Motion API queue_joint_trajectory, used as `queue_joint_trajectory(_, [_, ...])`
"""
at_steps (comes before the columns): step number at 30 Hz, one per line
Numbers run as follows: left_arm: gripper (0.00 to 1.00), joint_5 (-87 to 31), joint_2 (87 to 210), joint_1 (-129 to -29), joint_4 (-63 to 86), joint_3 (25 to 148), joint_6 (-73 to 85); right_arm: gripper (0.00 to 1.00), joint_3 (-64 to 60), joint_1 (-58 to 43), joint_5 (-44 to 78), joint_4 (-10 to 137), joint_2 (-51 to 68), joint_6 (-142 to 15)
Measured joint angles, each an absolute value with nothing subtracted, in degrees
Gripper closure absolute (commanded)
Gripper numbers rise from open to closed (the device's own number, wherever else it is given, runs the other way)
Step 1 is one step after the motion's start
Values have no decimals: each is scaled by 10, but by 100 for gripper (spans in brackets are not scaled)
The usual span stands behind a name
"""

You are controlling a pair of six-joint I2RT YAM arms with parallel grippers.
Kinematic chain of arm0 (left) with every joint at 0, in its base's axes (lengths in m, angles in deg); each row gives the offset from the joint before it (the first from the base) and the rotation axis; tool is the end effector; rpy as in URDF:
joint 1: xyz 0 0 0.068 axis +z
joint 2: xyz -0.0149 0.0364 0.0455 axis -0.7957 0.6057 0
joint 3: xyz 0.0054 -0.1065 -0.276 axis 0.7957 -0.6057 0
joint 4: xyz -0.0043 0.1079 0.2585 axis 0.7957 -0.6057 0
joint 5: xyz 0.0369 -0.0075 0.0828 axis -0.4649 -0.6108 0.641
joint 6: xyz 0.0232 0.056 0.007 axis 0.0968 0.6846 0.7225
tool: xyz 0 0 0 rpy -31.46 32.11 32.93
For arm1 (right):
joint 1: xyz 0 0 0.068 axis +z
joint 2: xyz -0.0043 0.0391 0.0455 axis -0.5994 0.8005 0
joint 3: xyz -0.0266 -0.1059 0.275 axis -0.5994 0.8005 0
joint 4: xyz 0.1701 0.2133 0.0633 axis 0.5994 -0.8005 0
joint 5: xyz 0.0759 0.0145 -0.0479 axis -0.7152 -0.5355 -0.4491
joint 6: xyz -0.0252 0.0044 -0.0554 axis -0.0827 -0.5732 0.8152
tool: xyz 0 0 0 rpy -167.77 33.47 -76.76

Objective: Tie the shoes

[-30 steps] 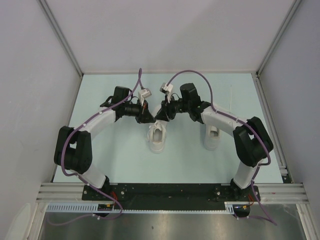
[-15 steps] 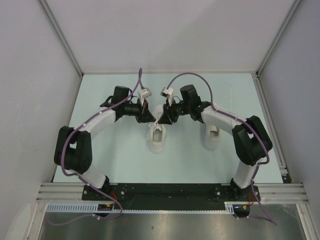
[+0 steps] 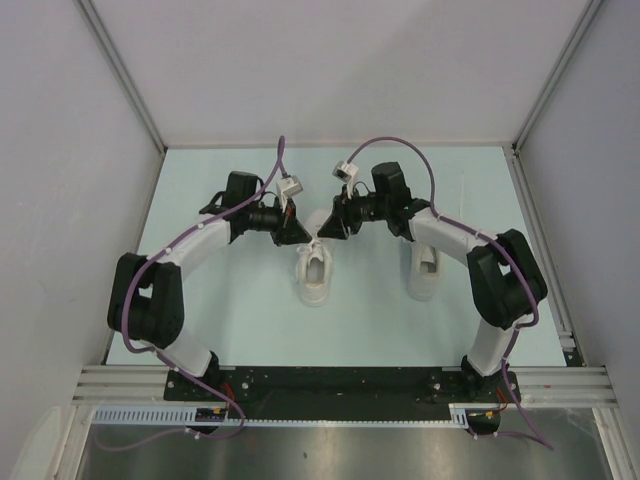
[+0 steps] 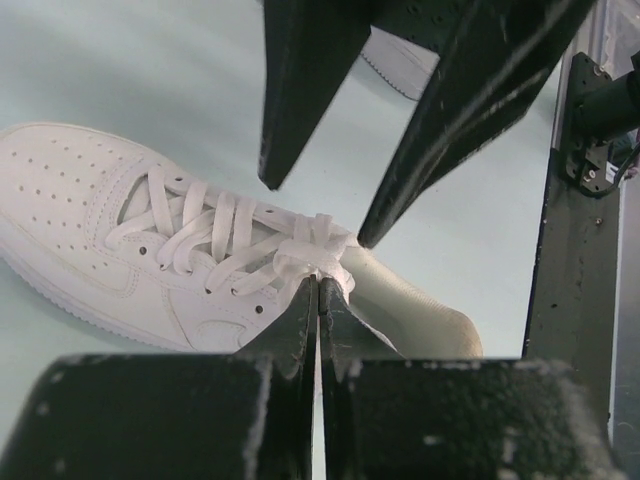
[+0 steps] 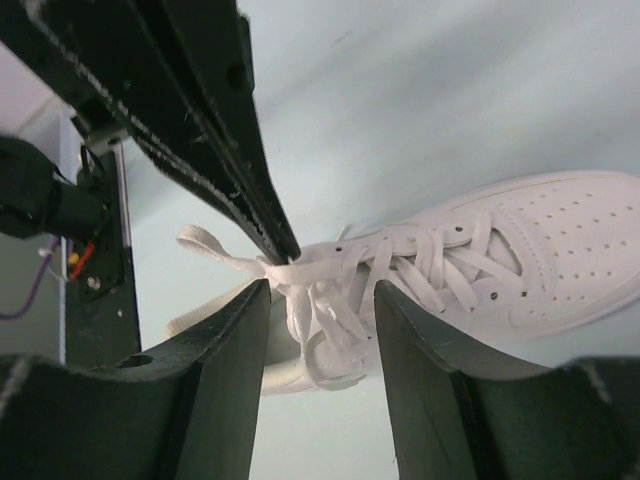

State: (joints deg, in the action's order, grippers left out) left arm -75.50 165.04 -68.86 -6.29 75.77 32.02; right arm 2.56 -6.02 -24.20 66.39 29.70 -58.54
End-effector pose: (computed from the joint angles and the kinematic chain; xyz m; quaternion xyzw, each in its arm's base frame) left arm 0.3324 -0.1355 0.2502 0.3858 0.7427 -0.4381 0.3281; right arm 0.3525 0.2498 0.2561 -0.3988 0.7092 0.4681 0.3447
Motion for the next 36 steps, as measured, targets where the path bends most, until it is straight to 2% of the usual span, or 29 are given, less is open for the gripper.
queue_joint_trajectory(10, [100, -759, 1645, -689, -63, 758, 334, 49, 26, -62, -243, 719, 315, -639])
queue_joint_trajectory(25, [100, -755, 1645, -689, -43, 746, 317, 52, 26, -56, -248, 640, 329, -551])
queue_joint_trajectory(33, [100, -754, 1645, -689, -18, 745, 279, 41, 26, -54, -237, 617, 309, -532])
queue_joint_trajectory(36, [100, -754, 1645, -689, -14, 745, 266, 34, 27, -43, -219, 622, 282, -526])
